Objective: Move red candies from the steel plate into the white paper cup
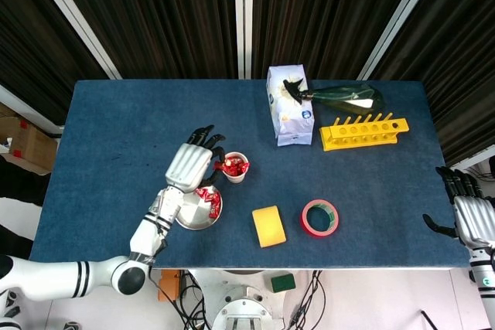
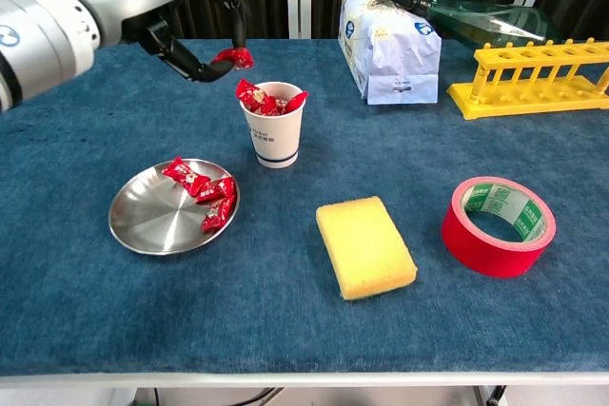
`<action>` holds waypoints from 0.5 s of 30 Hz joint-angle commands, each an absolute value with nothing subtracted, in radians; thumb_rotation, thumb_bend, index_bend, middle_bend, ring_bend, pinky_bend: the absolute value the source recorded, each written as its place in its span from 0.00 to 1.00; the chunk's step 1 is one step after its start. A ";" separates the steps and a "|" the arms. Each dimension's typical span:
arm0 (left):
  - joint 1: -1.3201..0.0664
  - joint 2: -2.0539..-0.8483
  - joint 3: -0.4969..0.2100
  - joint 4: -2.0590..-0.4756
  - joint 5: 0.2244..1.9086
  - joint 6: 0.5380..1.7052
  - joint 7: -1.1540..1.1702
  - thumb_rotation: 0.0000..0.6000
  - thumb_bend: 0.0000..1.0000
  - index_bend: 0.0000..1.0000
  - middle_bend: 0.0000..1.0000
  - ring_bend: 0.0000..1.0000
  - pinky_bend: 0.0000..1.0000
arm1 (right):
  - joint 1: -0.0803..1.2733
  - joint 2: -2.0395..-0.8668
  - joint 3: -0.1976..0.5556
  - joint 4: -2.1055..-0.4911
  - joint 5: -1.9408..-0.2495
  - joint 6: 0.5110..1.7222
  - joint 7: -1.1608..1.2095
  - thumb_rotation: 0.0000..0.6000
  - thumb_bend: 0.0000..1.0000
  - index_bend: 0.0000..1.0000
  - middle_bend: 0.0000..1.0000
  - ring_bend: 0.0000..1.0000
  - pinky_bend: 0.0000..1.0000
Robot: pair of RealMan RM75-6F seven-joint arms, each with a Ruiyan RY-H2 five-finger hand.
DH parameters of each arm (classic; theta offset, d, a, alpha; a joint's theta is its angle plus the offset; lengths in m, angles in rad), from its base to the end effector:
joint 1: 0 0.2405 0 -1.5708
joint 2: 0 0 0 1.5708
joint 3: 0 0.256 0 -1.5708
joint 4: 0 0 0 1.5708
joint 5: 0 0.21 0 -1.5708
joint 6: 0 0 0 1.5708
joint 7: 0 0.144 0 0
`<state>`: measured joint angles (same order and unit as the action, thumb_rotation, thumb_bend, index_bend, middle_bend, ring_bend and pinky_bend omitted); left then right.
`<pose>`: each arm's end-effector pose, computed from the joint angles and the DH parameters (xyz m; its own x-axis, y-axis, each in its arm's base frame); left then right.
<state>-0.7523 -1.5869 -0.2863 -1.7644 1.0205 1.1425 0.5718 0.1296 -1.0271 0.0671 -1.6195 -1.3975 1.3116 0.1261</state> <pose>-0.0685 0.3183 0.0011 0.3066 0.1649 0.9374 0.8946 -0.3864 -0.2246 -0.3297 -0.1977 0.1754 0.3334 -0.1225 0.9348 -0.9366 0.0706 0.3433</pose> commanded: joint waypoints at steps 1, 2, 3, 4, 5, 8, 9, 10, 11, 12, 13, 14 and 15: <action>-0.781 -1.628 -0.290 -1.719 0.991 1.120 0.574 1.00 0.37 0.56 0.20 0.02 0.10 | 0.129 -1.025 0.068 -1.618 -1.398 1.314 0.132 1.00 0.24 0.02 0.05 0.00 0.00; -0.785 -1.636 -0.287 -1.709 0.987 1.117 0.572 1.00 0.37 0.56 0.20 0.02 0.10 | 0.128 -1.025 0.068 -1.617 -1.398 1.314 0.134 1.00 0.24 0.02 0.05 0.00 0.00; -0.790 -1.646 -0.284 -1.696 0.984 1.113 0.571 1.00 0.37 0.56 0.20 0.02 0.10 | 0.129 -1.024 0.069 -1.617 -1.397 1.313 0.137 1.00 0.24 0.02 0.05 0.00 0.00; -0.794 -1.652 -0.281 -1.686 0.984 1.111 0.571 1.00 0.37 0.56 0.20 0.02 0.10 | 0.129 -1.023 0.069 -1.616 -1.397 1.312 0.138 1.00 0.24 0.02 0.05 0.00 0.00; -0.796 -1.657 -0.278 -1.677 0.985 1.111 0.571 1.00 0.37 0.56 0.20 0.02 0.10 | 0.129 -1.023 0.069 -1.616 -1.397 1.311 0.139 1.00 0.24 0.02 0.05 0.00 0.00; -0.799 -1.669 -0.265 -1.660 0.985 1.110 0.565 1.00 0.37 0.56 0.20 0.02 0.10 | 0.129 -1.022 0.068 -1.616 -1.400 1.312 0.142 1.00 0.24 0.02 0.05 0.00 0.00; -0.799 -1.671 -0.262 -1.656 0.985 1.109 0.563 1.00 0.37 0.56 0.20 0.02 0.10 | 0.129 -1.022 0.068 -1.616 -1.400 1.312 0.142 1.00 0.24 0.02 0.05 0.00 0.00; -0.798 -1.675 -0.256 -1.649 0.987 1.110 0.560 1.00 0.37 0.56 0.20 0.02 0.10 | 0.129 -1.022 0.068 -1.616 -1.400 1.312 0.142 1.00 0.24 0.02 0.05 0.00 0.00; -0.799 -1.681 -0.250 -1.638 0.994 1.112 0.558 1.00 0.37 0.56 0.20 0.02 0.10 | 0.129 -1.022 0.068 -1.616 -1.399 1.310 0.141 1.00 0.24 0.02 0.05 0.00 0.00; -0.799 -1.687 -0.244 -1.627 1.000 1.113 0.556 1.00 0.37 0.56 0.20 0.02 0.10 | 0.130 -1.022 0.067 -1.616 -1.399 1.310 0.140 1.00 0.24 0.02 0.05 0.00 0.00; -0.799 -1.692 -0.240 -1.618 1.004 1.112 0.552 1.00 0.37 0.56 0.20 0.02 0.10 | 0.129 -1.022 0.067 -1.617 -1.400 1.310 0.140 1.00 0.24 0.02 0.05 0.00 0.00; -0.799 -1.698 -0.238 -1.608 1.006 1.110 0.544 1.00 0.37 0.56 0.20 0.02 0.10 | 0.129 -1.022 0.067 -1.617 -1.401 1.313 0.140 1.00 0.24 0.02 0.05 0.00 0.00; -0.799 -1.702 -0.238 -1.602 1.007 1.110 0.537 1.00 0.37 0.56 0.20 0.02 0.10 | 0.128 -1.022 0.067 -1.618 -1.401 1.315 0.140 1.00 0.24 0.02 0.05 0.00 0.00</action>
<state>-0.7989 -1.6939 -0.2422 -1.6120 1.0020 1.1109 0.5473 0.1283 -1.0224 0.0674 -1.6172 -1.4009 1.3137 0.1398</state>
